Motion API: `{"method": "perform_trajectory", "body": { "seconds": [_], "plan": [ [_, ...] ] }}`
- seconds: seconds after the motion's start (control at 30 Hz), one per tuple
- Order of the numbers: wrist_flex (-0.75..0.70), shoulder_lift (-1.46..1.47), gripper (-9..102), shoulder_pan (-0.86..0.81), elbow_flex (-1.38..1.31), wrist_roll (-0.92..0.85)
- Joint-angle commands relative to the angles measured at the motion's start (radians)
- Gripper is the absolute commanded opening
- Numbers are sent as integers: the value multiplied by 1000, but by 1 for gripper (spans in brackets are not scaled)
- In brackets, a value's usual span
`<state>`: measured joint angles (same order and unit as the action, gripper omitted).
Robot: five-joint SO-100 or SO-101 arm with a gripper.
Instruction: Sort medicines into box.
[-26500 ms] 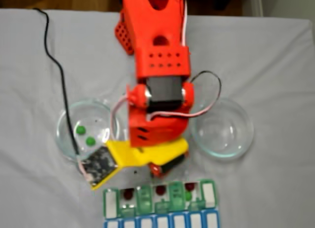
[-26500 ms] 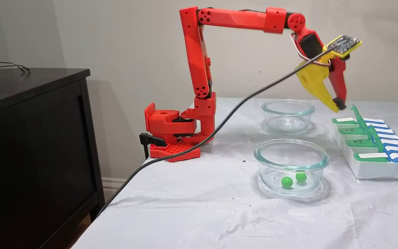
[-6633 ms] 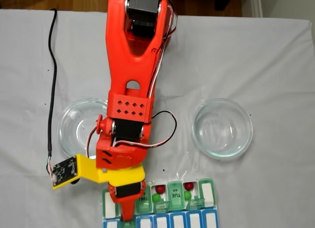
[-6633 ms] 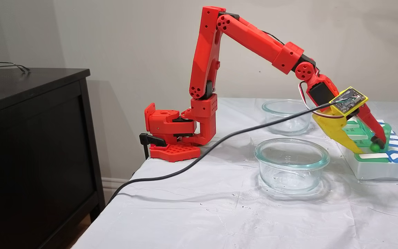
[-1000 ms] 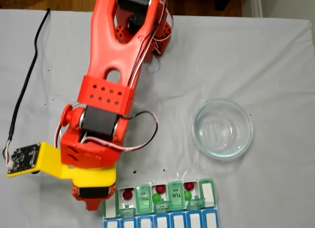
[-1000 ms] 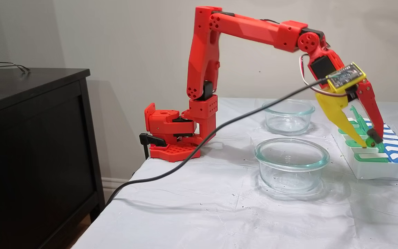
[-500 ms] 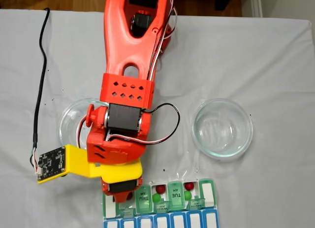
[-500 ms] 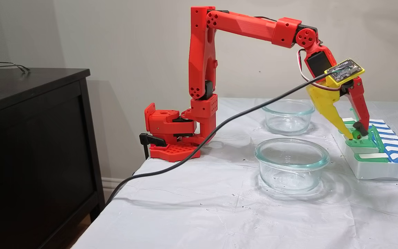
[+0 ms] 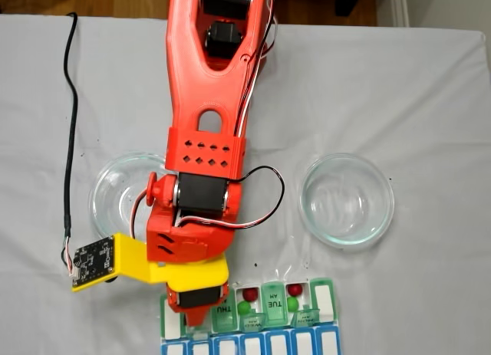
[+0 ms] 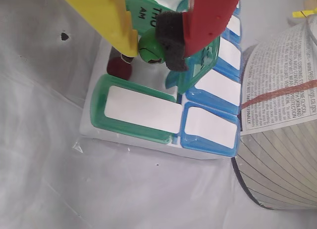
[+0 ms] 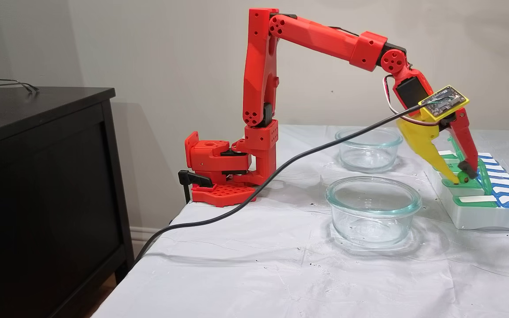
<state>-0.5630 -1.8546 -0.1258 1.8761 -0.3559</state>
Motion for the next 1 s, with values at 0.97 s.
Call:
{"method": "perform_trajectory", "body": {
  "seconds": [0.97],
  "plan": [
    [81, -110, 16, -5, 58, -118]
  ]
}}
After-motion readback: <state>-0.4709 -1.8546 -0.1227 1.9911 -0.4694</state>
